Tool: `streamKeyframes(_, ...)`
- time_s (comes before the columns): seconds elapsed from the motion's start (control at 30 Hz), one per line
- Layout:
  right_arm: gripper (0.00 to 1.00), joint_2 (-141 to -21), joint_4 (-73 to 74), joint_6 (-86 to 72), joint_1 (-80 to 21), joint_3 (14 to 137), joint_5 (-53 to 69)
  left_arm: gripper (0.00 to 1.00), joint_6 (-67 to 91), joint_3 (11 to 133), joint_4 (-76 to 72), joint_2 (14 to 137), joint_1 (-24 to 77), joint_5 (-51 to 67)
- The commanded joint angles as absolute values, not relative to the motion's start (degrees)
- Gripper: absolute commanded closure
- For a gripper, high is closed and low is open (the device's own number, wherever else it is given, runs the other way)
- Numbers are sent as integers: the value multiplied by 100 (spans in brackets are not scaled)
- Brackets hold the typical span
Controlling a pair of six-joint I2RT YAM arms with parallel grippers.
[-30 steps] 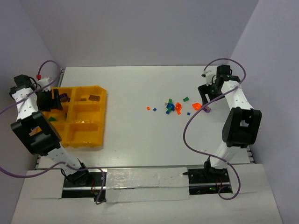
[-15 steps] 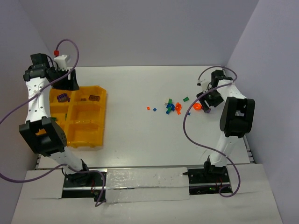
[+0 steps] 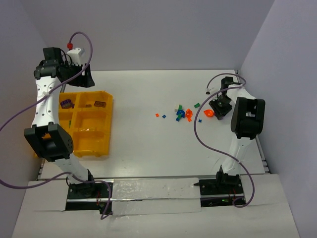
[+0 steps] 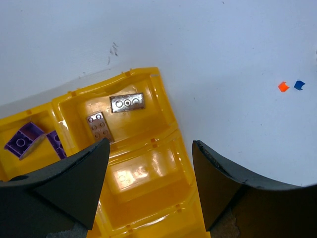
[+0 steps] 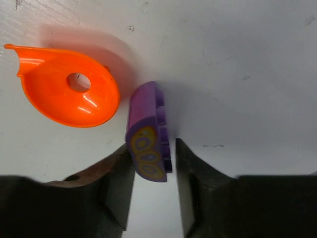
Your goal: Sort the legos into containers by color
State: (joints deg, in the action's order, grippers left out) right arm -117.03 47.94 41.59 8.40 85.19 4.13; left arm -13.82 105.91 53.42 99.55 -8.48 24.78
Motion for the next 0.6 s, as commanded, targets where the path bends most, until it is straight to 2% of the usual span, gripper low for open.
streamKeyframes(0.0, 64, -11863, 4600, 4481, 838, 8710, 440, 23, -1321, 10881, 5223, 9984, -800, 2620)
streamKeyframes(0.1, 74, -11878, 4654, 4580, 853, 8687, 439, 23, -1273, 10870, 5111, 9970, -803, 2694)
streamKeyframes(0.17, 89, -11772, 4743, 4708, 883, 8649, 485, 24, -1209, 10785, 4941, 9925, -800, 2753)
streamKeyframes(0.2, 92, -11673, 4772, 4736, 922, 8622, 497, 24, -1169, 10753, 4876, 9905, -800, 2766)
streamKeyframes(0.33, 99, -11200, 5107, 4918, 1078, 8957, 863, 21, -778, 10772, 4519, 9898, -809, 2976)
streamKeyframes(0.47, 100, -10751, 5293, 4885, 915, 9592, 1907, 17, -149, 11118, 4237, 10039, -754, 4102)
streamKeyframes(0.57, 100, -10661, 5187, 4421, 311, 10250, 2592, 15, 402, 11239, 3852, 10088, -558, 4494)
